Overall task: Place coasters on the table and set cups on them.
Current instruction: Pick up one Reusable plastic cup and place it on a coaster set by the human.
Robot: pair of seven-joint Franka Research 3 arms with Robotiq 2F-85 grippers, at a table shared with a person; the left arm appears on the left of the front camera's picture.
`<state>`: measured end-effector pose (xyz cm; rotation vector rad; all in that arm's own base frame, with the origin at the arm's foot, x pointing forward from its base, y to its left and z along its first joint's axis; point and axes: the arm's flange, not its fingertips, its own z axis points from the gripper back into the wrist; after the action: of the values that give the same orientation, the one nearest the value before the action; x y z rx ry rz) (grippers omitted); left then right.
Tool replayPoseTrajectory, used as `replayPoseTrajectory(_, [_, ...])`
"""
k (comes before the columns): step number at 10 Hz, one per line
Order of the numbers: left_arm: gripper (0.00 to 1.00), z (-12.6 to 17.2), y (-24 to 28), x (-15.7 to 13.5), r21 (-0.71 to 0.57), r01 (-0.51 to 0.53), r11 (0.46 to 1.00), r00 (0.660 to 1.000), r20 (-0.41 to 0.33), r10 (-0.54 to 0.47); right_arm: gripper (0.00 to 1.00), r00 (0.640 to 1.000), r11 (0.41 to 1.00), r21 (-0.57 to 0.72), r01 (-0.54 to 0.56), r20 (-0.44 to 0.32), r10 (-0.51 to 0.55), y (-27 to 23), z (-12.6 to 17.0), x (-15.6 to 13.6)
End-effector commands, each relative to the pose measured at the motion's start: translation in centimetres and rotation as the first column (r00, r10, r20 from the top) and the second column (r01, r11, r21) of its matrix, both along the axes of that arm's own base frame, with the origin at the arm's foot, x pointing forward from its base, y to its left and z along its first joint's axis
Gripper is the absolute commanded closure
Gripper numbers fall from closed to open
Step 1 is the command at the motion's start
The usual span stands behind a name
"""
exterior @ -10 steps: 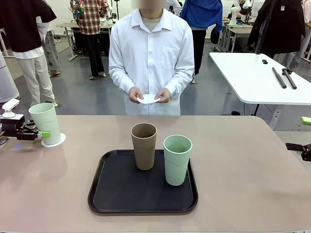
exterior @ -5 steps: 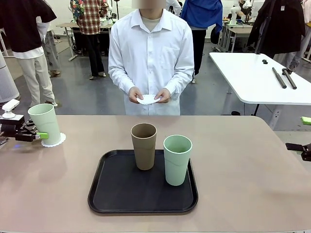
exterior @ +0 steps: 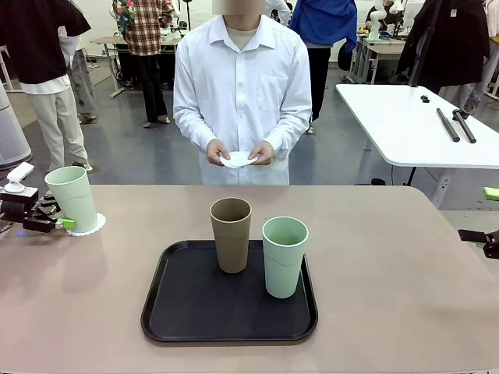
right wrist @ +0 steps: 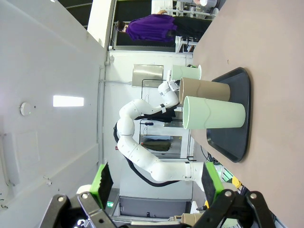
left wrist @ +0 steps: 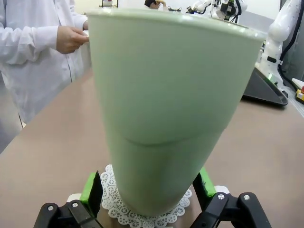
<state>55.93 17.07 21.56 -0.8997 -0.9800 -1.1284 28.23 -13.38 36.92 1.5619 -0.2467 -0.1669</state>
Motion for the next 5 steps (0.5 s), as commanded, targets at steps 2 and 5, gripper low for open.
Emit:
replayPoseTrajectory(2, [0.0, 0.7, 0.0, -0.5, 0.085, 0.016, 0.996, 1.0, -0.002, -0.016, 0.0, 1.0, 1.0, 0.024, 0.014, 0.01, -0.014, 0.0, 0.2, 0.4])
replayPoseTrajectory(5, [0.0, 3.9, 1.9, -2.2, 0.26, -0.019, 0.965, 0.998, -0.047, 0.032, 0.0, 1.0, 1.0, 0.024, 0.014, 0.01, -0.014, 0.0, 0.2, 0.4])
